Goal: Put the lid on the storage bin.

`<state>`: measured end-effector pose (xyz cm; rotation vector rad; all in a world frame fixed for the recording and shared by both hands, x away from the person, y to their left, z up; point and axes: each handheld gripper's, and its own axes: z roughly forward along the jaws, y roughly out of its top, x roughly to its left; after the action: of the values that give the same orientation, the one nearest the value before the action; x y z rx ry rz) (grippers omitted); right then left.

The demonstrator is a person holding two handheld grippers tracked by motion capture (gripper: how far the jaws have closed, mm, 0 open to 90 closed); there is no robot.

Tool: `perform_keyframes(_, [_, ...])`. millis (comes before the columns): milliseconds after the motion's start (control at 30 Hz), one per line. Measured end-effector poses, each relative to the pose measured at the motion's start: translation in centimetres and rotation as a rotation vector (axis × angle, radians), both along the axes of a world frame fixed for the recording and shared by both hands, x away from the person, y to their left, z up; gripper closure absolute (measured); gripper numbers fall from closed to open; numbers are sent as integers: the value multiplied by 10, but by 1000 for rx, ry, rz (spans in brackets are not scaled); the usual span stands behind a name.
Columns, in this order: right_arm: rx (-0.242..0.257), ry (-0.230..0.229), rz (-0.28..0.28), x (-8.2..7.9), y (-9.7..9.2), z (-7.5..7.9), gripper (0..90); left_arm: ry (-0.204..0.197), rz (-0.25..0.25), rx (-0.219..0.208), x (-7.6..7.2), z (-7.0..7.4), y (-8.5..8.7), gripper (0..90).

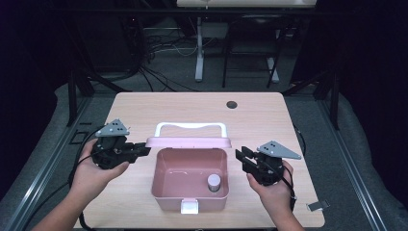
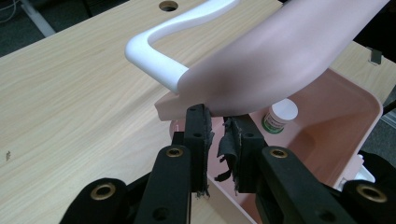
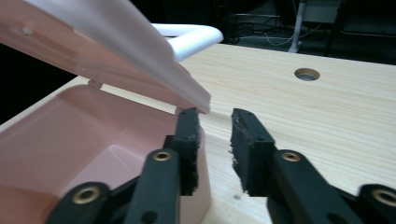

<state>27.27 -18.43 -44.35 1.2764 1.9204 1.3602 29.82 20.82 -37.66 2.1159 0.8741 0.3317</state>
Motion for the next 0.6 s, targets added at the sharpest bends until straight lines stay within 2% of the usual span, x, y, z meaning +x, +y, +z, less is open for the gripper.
perform_keyframes(133, [11, -3, -18, 1, -4, -6, 645, -1, -2, 1, -2, 0, 0, 789])
perform_keyframes(333, [-3, -27, -48, 1, -8, -16, 566, 3, -1, -3, -4, -2, 0, 786])
perform_keyframes(600, [-15, -37, -72, 2, -13, -24, 535, 5, -5, -8, -7, -4, 1, 785])
